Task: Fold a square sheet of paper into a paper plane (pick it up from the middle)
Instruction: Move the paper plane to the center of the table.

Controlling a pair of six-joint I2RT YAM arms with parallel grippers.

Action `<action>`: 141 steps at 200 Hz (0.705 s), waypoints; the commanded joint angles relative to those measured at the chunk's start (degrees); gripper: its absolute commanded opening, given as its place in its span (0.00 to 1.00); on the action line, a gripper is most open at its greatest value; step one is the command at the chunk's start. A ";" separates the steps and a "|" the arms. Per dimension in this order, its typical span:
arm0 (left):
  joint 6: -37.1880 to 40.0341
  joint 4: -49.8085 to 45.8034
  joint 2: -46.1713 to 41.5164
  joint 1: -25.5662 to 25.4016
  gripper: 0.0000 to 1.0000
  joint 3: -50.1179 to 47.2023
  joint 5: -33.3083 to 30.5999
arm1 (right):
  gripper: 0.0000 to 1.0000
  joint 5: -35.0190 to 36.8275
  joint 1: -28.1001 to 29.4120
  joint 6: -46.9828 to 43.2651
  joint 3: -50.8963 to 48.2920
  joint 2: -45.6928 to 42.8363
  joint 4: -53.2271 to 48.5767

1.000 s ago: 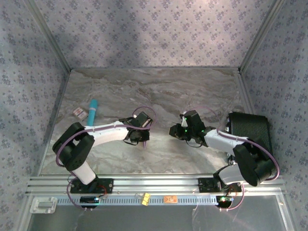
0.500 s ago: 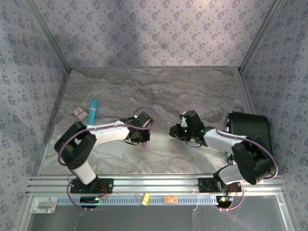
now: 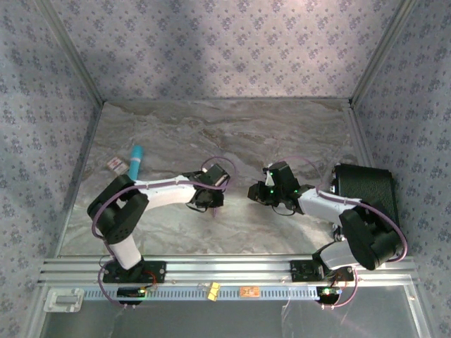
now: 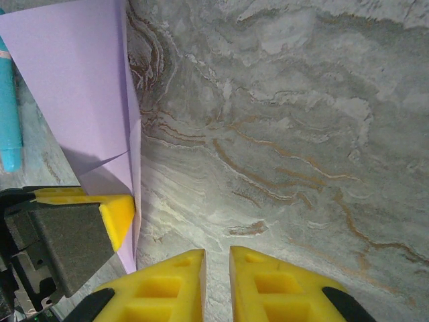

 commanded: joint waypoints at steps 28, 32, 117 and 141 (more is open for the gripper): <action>0.24 -4.52 4.13 -1.32 0.17 2.77 -1.93 | 0.18 1.47 -0.93 -1.37 0.20 -2.44 -2.35; 0.05 -5.02 4.47 -1.48 0.18 3.16 -2.43 | 0.18 1.51 -1.15 -1.40 0.08 -2.85 -2.52; -4.61 -8.25 10.85 -3.90 0.23 10.53 -5.34 | 0.20 1.22 -4.54 -1.80 -3.08 -8.73 -3.01; -5.68 -8.67 10.97 -3.90 0.29 10.96 -6.03 | 0.20 1.17 -4.64 -1.40 -3.66 -8.78 -2.56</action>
